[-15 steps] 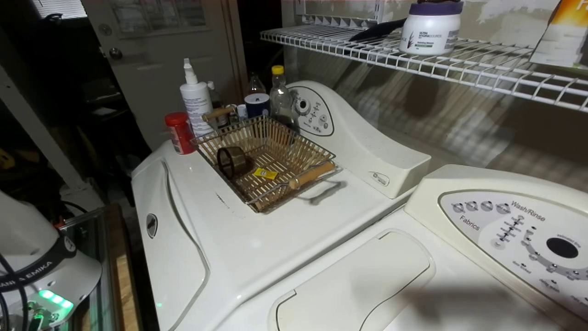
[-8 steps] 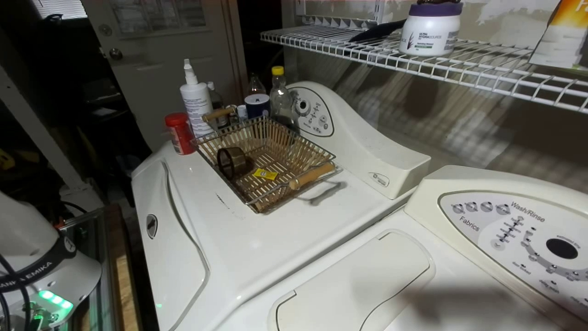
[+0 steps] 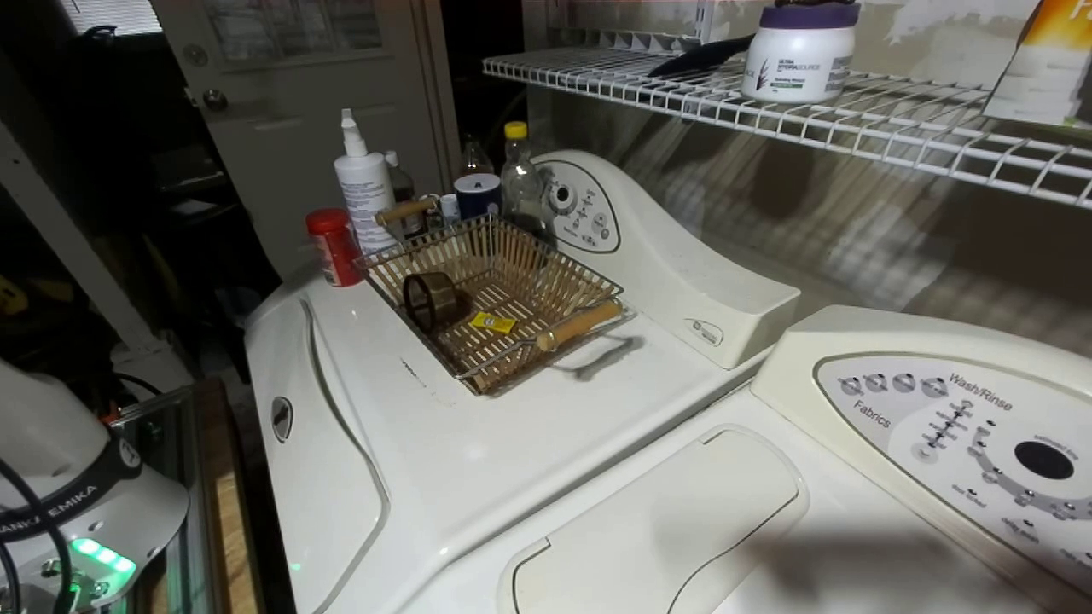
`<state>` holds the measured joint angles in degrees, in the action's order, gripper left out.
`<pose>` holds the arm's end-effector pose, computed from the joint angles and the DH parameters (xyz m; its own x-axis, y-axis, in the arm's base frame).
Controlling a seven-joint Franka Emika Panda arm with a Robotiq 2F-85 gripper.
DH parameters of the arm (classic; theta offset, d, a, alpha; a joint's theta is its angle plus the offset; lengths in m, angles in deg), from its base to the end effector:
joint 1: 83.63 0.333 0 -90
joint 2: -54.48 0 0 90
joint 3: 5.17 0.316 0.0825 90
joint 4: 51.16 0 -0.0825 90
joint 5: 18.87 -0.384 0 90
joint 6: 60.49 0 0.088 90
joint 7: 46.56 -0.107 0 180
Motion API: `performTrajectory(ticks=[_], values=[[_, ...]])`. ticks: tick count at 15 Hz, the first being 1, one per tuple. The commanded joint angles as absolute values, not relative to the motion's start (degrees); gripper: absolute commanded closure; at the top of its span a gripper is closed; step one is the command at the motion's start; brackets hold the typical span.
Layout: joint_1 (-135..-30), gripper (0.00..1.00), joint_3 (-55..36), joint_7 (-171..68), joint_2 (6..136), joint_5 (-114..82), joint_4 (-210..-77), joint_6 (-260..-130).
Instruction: Place the pot holder flat on the rack
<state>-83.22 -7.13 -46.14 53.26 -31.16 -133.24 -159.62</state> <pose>0.5589 0.0041 0.7212 0.9488 -0.0525 0.3114 0.0143 -0.9779 -0.2086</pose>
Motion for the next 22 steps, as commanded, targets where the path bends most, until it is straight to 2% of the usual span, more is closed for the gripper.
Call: performTrajectory(ticks=[1, 11, 22], values=[[-84.9, 0.0, -7.9, -42.4, 59.3, -35.0, -127.4, -159.4], [-85.8, 0.0, -8.5, -39.4, 65.7, -32.4, -125.7, -178.3], [-86.0, 0.0, -9.2, -40.9, 66.4, -32.1, -127.0, -179.4]])
